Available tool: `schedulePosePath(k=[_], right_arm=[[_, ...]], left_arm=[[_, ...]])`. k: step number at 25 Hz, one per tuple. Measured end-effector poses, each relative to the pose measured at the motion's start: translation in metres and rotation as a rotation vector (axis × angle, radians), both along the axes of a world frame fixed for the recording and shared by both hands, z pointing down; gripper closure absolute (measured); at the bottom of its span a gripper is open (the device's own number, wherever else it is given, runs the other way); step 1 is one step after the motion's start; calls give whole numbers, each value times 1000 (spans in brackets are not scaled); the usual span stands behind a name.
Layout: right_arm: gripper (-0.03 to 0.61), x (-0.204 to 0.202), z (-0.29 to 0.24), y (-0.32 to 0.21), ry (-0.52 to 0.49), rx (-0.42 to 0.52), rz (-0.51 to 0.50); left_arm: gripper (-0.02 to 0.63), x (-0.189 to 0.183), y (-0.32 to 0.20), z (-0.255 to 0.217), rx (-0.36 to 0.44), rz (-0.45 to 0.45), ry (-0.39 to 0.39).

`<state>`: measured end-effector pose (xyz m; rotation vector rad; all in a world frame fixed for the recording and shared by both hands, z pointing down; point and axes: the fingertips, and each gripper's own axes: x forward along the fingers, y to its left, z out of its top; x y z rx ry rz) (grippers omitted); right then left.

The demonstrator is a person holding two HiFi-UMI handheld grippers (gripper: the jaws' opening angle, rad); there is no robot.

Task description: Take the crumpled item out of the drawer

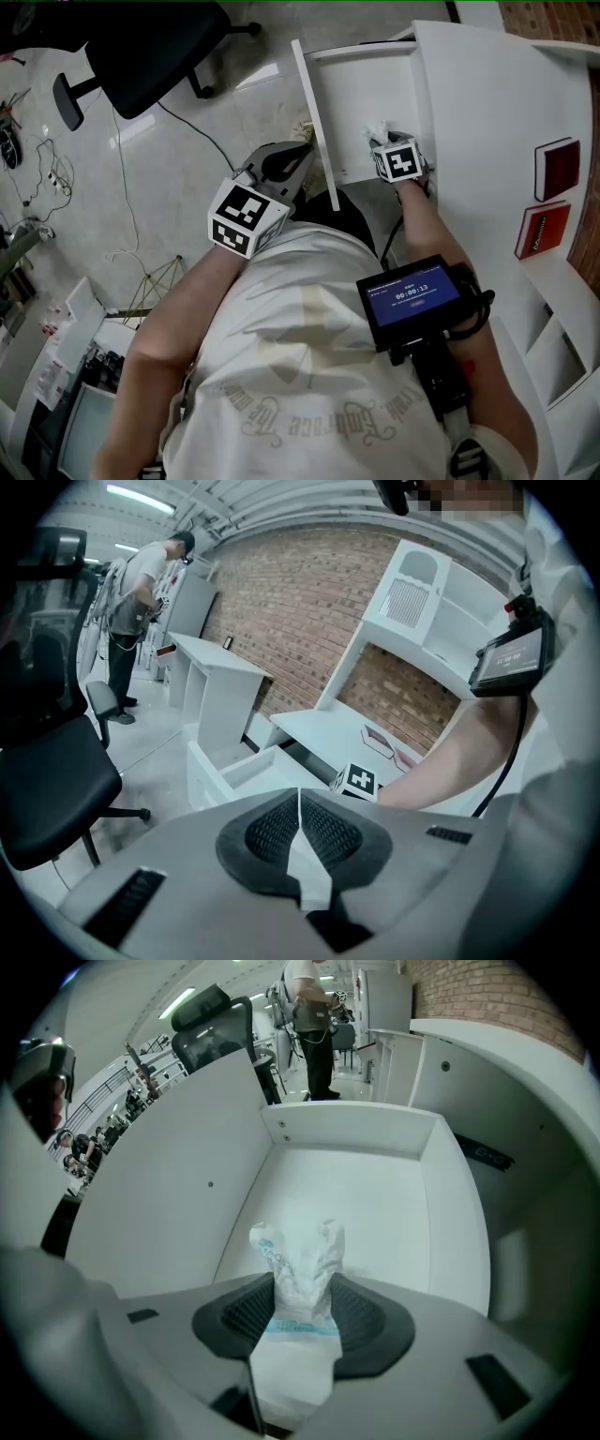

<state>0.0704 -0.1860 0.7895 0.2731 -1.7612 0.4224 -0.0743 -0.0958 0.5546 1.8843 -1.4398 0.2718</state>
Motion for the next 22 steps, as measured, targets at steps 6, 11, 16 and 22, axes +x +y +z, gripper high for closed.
schedulePosePath(k=[6,11,16,22], right_arm=[[379,6,-32,4,-54,17,8],[379,4,-41,6,-93,25,-1],[379,-2,-44,5,-129,41,-3],[379,-8,-57,4,-183,63,2]], left_arm=[[586,11,6,-25,26,1,-7],[587,12,6,-28,41,-2,-13],[586,12,4,-26,53,15,-27],[586,12,1,-26,70,35,-46]])
